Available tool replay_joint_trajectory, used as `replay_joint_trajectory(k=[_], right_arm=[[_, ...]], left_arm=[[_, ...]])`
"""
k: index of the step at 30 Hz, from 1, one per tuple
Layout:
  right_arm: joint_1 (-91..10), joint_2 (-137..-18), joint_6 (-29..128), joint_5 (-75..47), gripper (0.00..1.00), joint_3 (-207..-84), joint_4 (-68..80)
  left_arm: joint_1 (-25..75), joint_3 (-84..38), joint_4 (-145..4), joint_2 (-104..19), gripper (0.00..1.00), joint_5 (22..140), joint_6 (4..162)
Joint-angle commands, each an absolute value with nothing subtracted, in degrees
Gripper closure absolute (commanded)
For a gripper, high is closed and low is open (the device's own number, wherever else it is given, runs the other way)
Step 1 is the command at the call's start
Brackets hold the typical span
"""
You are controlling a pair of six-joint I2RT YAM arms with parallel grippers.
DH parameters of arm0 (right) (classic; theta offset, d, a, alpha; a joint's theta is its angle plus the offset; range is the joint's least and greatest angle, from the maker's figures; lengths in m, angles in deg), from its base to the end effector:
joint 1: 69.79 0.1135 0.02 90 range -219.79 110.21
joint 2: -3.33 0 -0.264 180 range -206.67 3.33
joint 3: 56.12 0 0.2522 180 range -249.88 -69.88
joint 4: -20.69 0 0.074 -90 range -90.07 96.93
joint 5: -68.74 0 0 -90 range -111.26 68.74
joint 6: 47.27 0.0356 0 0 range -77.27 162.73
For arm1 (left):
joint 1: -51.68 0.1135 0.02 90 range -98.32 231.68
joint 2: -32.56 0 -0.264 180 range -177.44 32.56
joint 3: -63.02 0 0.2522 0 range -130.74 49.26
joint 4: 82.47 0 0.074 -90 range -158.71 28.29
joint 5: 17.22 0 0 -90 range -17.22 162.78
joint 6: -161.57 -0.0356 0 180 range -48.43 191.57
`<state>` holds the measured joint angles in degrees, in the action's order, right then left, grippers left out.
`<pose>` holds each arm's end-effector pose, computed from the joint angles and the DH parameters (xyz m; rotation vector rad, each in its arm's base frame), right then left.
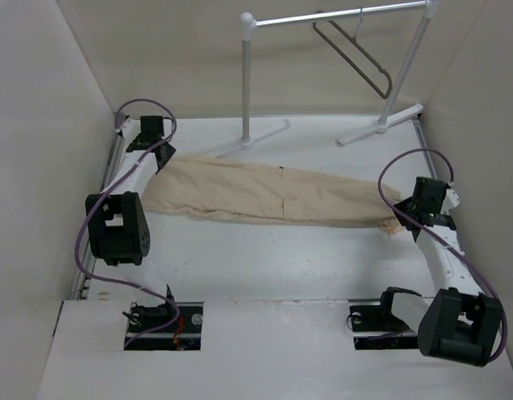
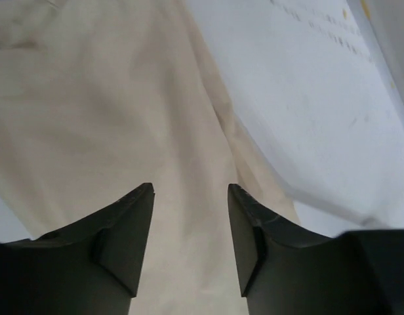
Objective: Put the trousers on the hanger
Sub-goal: Fold the trousers at the center of the board.
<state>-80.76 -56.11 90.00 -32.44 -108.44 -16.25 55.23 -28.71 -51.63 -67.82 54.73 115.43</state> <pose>0.2091 -0.0476 0.2338 1.2138 1.9811 0.0906 0.3987 0.0358 0.2667 -1.0420 1.9606 -0.0297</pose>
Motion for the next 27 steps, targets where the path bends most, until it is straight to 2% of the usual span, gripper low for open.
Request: replay_joint_trajectory(k=[1,4,5,6,8,14,23,25,27], right_arm=[[-84.33,-58.11,90.28,-29.96,0.82,-107.32,-14.35],[-86.18,-57.85,90.11,-29.35,0.44,-107.14,-12.06],[-86.36,-57.93,90.02,-28.74,0.34,-107.23,-11.54],[-86.45,-58.72,90.19,-28.21,0.27,-107.41,-11.10],[-86.63,-61.00,90.63,-28.20,0.20,-107.67,-10.83],[-86.36,-67.33,94.75,-26.89,0.21,-107.58,-9.86],[-86.36,-80.24,101.52,-26.53,0.23,-109.51,-5.47],[-86.36,-82.97,102.06,-26.62,0.28,-109.95,-4.77],[-86.36,-85.35,102.41,-26.71,0.39,-109.87,-3.27]], left_arm=[[49.45,-26.94,-53.06,-69.39,0.57,56.43,115.08],[47.16,-26.33,-53.33,-70.45,0.57,56.34,115.34],[46.63,-25.98,-53.41,-70.54,0.57,56.52,115.60],[46.10,-25.63,-53.50,-70.54,0.57,56.87,115.78],[44.26,-24.57,-53.50,-69.66,0.57,57.13,116.04],[38.46,-20.88,-53.42,-65.62,0.57,57.13,117.10],[37.31,-16.66,-53.15,-60.96,0.56,57.66,118.68],[37.48,-16.31,-53.06,-60.26,0.56,57.66,118.68],[38.01,-15.78,-53.06,-59.38,0.56,57.66,118.68]])
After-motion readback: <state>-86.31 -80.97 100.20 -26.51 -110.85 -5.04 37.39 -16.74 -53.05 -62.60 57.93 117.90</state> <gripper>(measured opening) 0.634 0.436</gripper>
